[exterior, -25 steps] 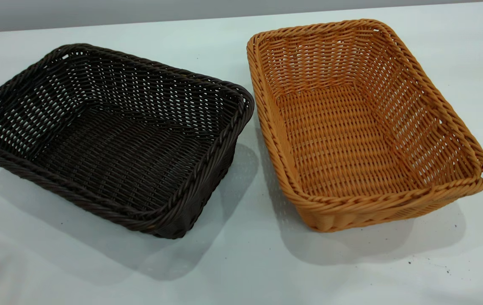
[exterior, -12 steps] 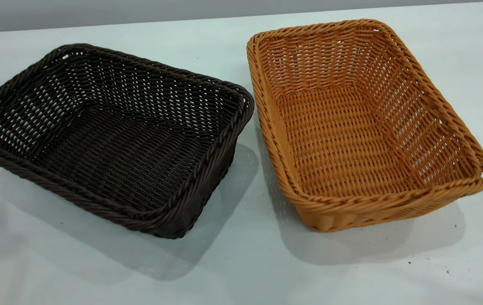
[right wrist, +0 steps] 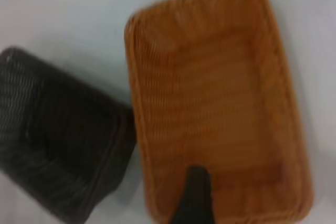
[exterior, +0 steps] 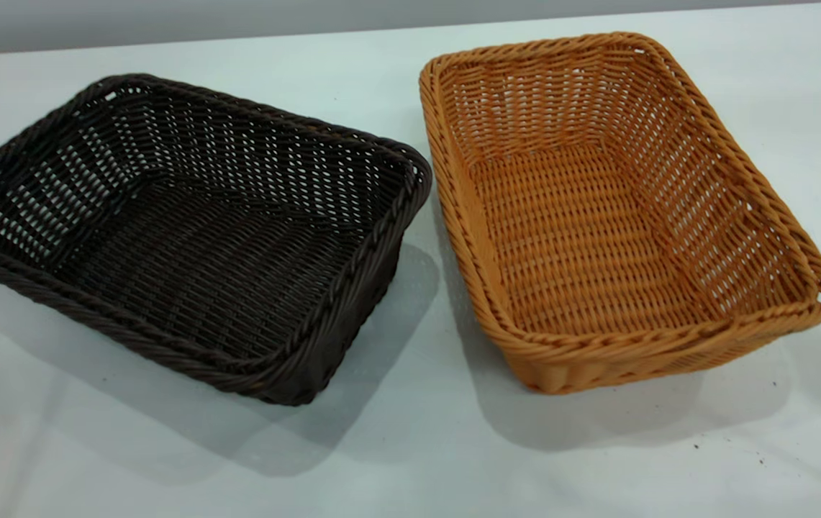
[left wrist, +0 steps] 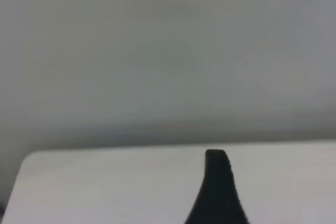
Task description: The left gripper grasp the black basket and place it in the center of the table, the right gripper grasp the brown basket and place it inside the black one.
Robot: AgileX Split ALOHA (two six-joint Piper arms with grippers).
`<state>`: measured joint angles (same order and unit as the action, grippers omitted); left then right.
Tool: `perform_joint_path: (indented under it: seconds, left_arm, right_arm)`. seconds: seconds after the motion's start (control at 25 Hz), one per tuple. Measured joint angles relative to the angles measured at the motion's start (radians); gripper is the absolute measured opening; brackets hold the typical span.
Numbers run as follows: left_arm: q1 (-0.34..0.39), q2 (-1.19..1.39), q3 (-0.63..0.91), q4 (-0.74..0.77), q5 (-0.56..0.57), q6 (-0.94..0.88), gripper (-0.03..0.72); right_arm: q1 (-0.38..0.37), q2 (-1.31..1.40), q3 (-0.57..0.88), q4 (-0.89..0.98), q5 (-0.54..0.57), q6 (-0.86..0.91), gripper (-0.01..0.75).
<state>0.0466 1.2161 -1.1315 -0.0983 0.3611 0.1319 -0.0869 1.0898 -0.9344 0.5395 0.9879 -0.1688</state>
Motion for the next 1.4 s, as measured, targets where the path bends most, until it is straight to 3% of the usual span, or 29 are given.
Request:
perform_joint_path:
  seconds: [0.2, 0.52, 0.72, 1.04, 1.4]
  left_arm:
    - [-0.003, 0.182, -0.102, -0.024, -0.090, 0.024, 0.477]
    - [-0.034, 0.442, -0.217, -0.024, -0.189, 0.205, 0.477]
    - [-0.069, 0.527, -0.222, -0.024, -0.270, 0.245, 0.477]
    - [-0.091, 0.538, -0.222, -0.020, -0.324, 0.248, 0.477]
    - [-0.091, 0.537, -0.222, -0.020, -0.328, 0.248, 0.477]
  right_arm:
    - [0.000, 0.097, 0.000, 0.076, 0.074, 0.020, 0.599]
    - [0.000, 0.242, 0.000, 0.147, 0.225, 0.177, 0.599]
    - [0.012, 0.332, 0.000, 0.161, 0.229, 0.350, 0.599]
    - [0.139, 0.477, 0.000, 0.134, 0.230, 0.644, 0.570]
    - [0.220, 0.672, 0.000, 0.114, 0.230, 0.673, 0.546]
